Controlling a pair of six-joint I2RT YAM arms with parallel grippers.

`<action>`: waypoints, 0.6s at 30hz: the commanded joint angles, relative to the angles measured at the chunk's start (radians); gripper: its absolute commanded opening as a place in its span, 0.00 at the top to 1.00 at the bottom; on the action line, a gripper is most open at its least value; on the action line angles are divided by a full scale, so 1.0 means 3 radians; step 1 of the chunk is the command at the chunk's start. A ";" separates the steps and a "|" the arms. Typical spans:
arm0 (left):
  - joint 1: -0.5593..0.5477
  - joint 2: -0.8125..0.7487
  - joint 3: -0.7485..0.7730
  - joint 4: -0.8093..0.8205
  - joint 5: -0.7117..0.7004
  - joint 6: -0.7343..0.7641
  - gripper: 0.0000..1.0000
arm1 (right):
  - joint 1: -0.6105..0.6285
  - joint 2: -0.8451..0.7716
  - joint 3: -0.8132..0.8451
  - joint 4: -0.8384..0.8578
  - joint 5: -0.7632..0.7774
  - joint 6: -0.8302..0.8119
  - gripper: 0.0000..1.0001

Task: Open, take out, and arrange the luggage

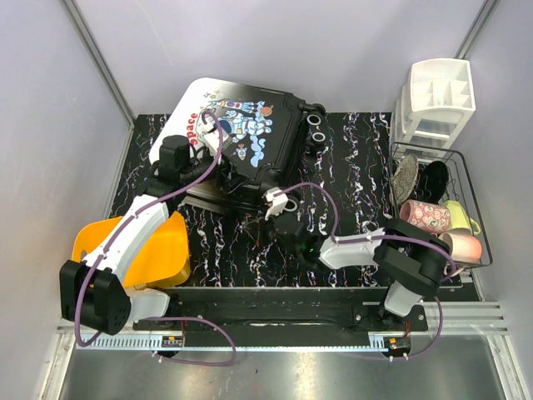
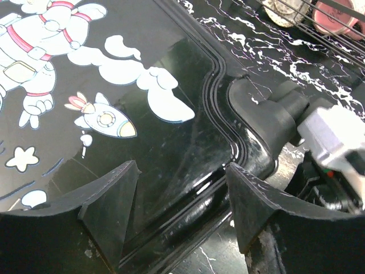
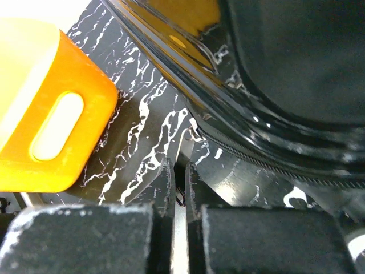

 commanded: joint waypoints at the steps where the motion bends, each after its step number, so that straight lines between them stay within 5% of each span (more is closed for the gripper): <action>1: 0.0021 0.0220 -0.0160 -0.0393 -0.0230 -0.0183 0.32 | 0.0351 0.0289 0.0377 0.0556 -0.0677 0.0027 1.00; 13: 0.0169 0.0148 -0.0232 -0.0388 -0.0184 -0.0311 0.32 | 0.0351 0.0715 0.0914 0.0802 -0.0621 -0.0351 0.98; 16: 0.0322 0.0067 -0.0095 -0.0516 -0.0112 -0.0301 0.25 | 0.0335 0.0531 0.0822 0.0781 -0.0707 -0.0576 0.87; 18: 0.0384 0.0020 0.0064 -0.0796 -0.0112 -0.0214 0.11 | 0.0320 0.0277 0.0756 0.0643 -0.0860 -0.0755 0.66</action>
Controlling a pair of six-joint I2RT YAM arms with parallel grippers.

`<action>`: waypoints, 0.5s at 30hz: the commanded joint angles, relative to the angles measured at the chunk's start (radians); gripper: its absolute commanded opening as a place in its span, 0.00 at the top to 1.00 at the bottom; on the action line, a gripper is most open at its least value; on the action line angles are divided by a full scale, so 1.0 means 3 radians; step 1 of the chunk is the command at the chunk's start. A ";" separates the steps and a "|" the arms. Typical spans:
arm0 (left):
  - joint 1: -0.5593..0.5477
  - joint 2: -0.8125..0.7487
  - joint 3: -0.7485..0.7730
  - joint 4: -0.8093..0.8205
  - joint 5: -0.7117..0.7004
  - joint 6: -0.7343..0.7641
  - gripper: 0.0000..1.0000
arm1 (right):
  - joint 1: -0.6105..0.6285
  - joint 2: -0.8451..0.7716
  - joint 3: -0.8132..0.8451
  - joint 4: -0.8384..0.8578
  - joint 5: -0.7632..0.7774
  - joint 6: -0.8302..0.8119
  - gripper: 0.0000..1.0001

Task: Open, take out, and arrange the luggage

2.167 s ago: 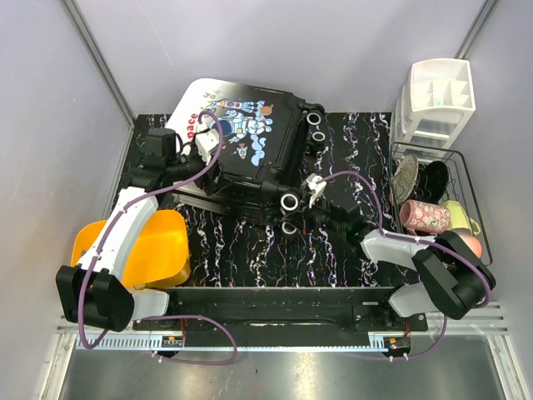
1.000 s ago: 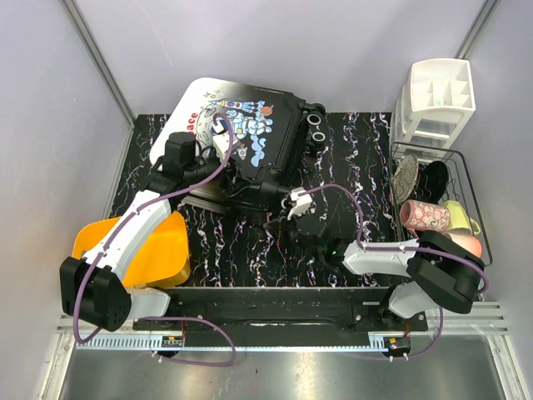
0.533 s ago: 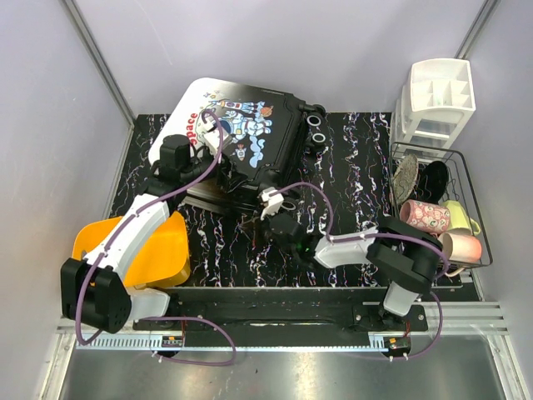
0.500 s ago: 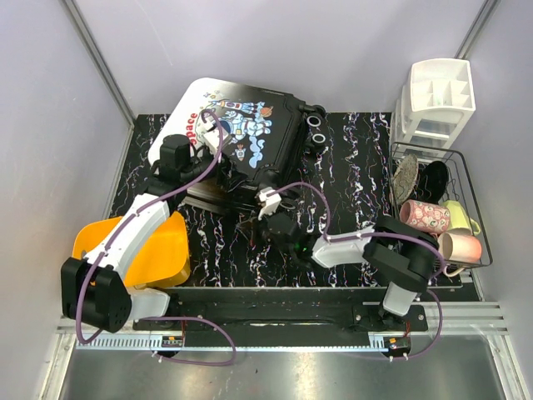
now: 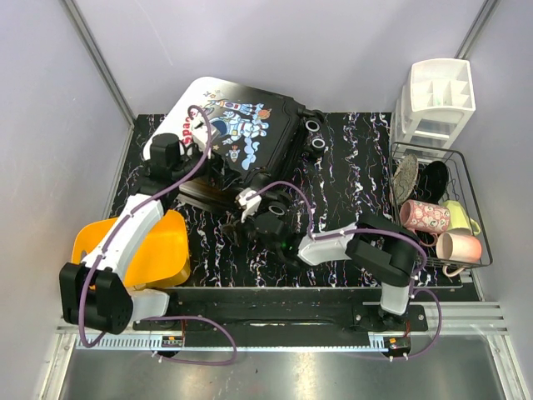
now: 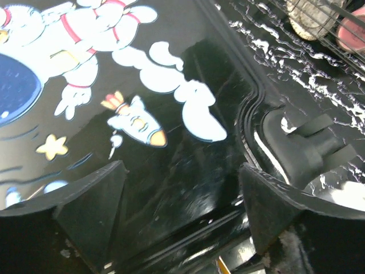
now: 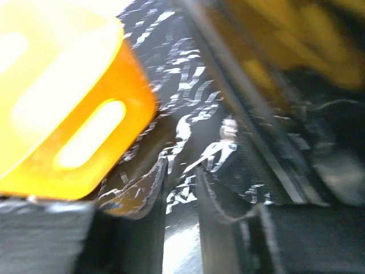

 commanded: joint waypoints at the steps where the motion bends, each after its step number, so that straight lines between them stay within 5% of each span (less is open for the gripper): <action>1: 0.0224 -0.0008 0.0261 -0.1032 -0.0060 0.0028 0.08 | 0.0153 -0.0562 0.0003 0.0252 -0.0803 -0.0355 0.60; 2: 0.0260 -0.0028 0.0344 -0.1251 -0.0070 0.0145 0.01 | 0.0143 -0.0680 -0.0013 0.0003 -0.0910 -0.0462 0.52; 6: 0.0637 -0.0069 0.0584 -0.1519 0.0067 0.0166 0.01 | 0.0123 -0.1293 0.0053 -0.0882 -0.1141 -0.0692 0.25; 10: 0.1255 0.0074 0.0870 -0.1758 0.0221 0.0207 0.01 | 0.0016 -0.1652 0.0211 -0.1639 -0.1177 -0.0948 0.15; 15: 0.1660 0.0381 0.1208 -0.2035 0.0272 0.0304 0.01 | -0.0725 -0.1821 0.0508 -0.2550 -0.1422 -0.0959 0.11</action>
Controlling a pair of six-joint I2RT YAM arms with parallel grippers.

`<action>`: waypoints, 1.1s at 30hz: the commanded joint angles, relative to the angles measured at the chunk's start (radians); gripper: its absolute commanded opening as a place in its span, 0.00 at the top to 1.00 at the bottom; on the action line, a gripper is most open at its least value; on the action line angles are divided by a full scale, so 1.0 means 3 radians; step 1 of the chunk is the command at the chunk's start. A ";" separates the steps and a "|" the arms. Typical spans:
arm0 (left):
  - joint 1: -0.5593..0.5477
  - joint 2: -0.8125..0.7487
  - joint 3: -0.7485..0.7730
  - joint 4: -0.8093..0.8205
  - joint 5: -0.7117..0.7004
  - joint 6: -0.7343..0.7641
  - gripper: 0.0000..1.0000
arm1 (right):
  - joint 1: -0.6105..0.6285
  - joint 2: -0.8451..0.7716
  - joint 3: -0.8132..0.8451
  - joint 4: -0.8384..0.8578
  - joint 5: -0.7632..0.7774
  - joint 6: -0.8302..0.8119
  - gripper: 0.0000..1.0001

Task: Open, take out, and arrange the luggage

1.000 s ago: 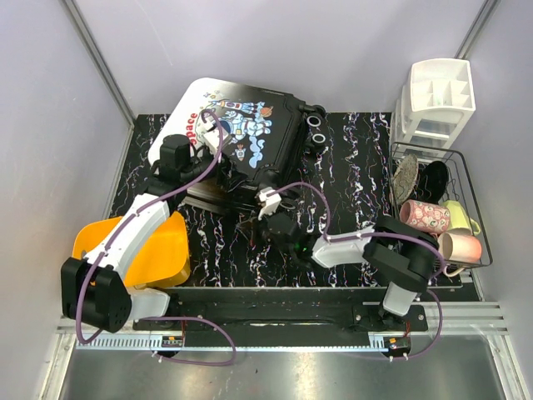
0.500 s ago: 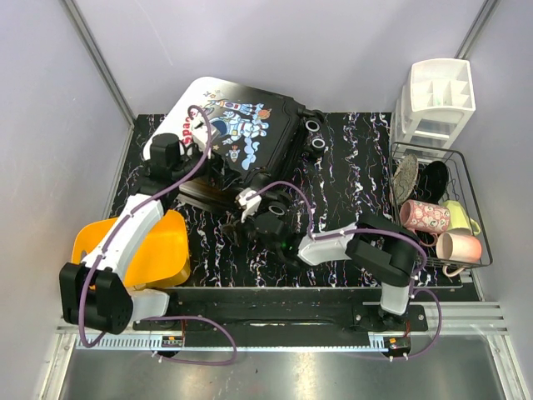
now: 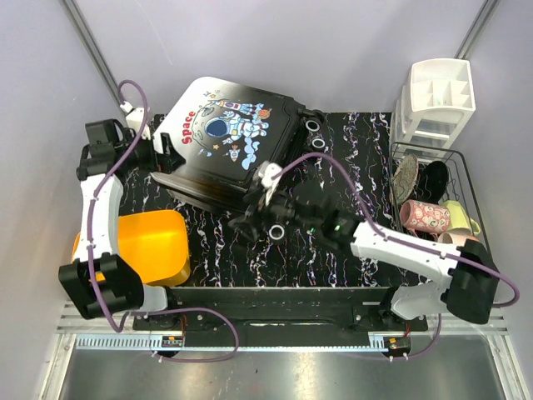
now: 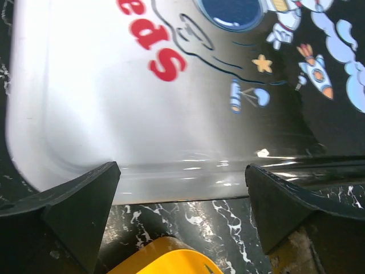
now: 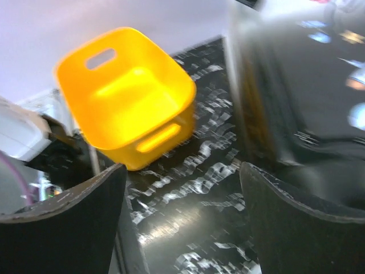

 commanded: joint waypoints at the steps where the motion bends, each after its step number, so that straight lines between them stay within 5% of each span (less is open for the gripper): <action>1: 0.0232 0.0157 0.0238 -0.0370 0.0125 0.0070 0.01 | -0.0705 -0.0065 0.0388 -0.1164 -0.0253 -0.0204 0.09; 6: 0.0482 0.0132 0.0070 -0.0365 0.0329 -0.0088 0.01 | -0.1655 0.0093 0.0819 -0.1560 -0.0529 -0.0409 0.08; 10: 0.0677 -0.0046 -0.0298 -0.0354 0.0937 -0.0242 0.03 | -0.2203 0.0236 0.1135 -0.1596 -0.0652 -0.0542 0.08; 17: 0.0667 -0.0267 -0.0830 -0.0063 0.1163 -0.0466 0.05 | -0.2848 0.0961 0.1724 -0.1545 -0.0962 -0.0777 0.05; 25: 0.0467 0.0192 -0.0733 0.0376 0.1102 -0.0727 0.07 | -0.2967 0.1724 0.2342 -0.1555 -0.1403 -0.1998 0.00; 33: 0.0421 0.0862 -0.0116 0.0571 0.0933 -0.0728 0.10 | -0.2977 0.2281 0.2884 -0.1524 -0.1153 -0.2444 0.00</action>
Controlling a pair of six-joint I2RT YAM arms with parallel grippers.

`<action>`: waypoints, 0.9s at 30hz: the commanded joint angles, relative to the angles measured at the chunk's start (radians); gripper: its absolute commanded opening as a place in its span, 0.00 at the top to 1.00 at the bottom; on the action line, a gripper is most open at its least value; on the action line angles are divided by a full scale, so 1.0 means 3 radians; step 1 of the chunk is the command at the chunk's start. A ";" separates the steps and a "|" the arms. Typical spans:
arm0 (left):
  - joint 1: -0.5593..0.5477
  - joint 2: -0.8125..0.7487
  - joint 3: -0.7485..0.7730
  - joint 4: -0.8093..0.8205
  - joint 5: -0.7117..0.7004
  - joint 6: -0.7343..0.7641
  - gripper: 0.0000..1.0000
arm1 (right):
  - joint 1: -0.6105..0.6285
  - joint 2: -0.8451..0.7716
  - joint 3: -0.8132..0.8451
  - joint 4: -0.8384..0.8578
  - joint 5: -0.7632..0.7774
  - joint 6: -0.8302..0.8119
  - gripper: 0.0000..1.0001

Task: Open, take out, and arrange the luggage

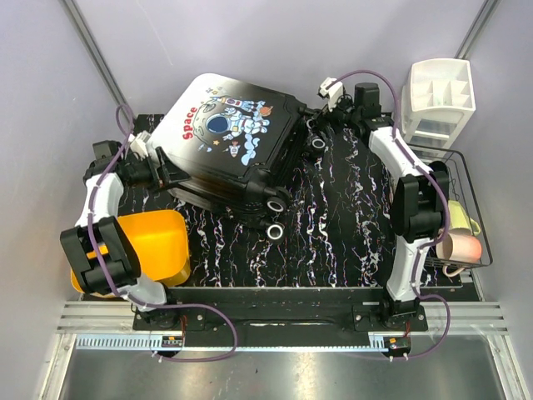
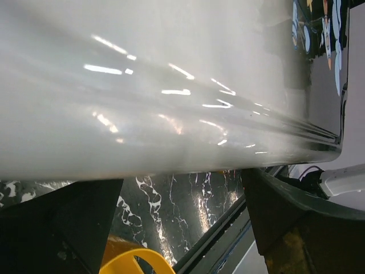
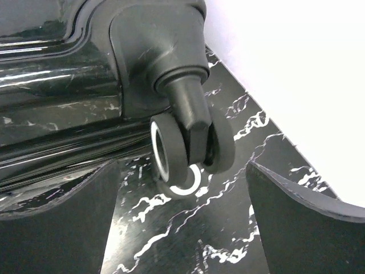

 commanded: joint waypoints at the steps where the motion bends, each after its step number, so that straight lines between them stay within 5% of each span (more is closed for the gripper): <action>1: -0.0023 0.0434 0.0535 0.0509 -0.0136 0.0039 0.10 | -0.0010 0.0117 0.0377 0.0125 0.0032 -0.0391 0.00; 8: -0.0028 0.0874 0.1021 0.0509 -0.0223 0.0055 0.12 | -0.0021 0.0429 0.0592 0.0125 -0.0203 -0.0488 0.00; 12: -0.0033 0.0977 0.1236 0.0509 -0.0285 0.0044 0.12 | -0.0036 0.0634 0.0878 -0.0135 -0.0315 -0.0432 0.09; 19: -0.0063 0.0742 0.1022 0.0509 -0.0290 -0.0012 0.12 | -0.0077 0.0767 0.1058 -0.0519 -0.0494 -0.0264 0.51; 22: -0.0074 0.0563 0.0767 0.0570 -0.0274 -0.0083 0.12 | -0.0102 0.0711 0.1012 -0.0616 -0.0596 -0.0171 0.83; 23: -0.0074 0.0512 0.0690 0.0596 -0.0269 -0.0094 0.12 | -0.0112 0.0635 0.0966 -0.0627 -0.0622 -0.0161 1.00; 27: -0.0069 0.0231 0.0352 0.0611 -0.0244 -0.0083 0.12 | -0.0113 0.0313 0.0467 -0.0647 -0.0719 -0.0151 1.00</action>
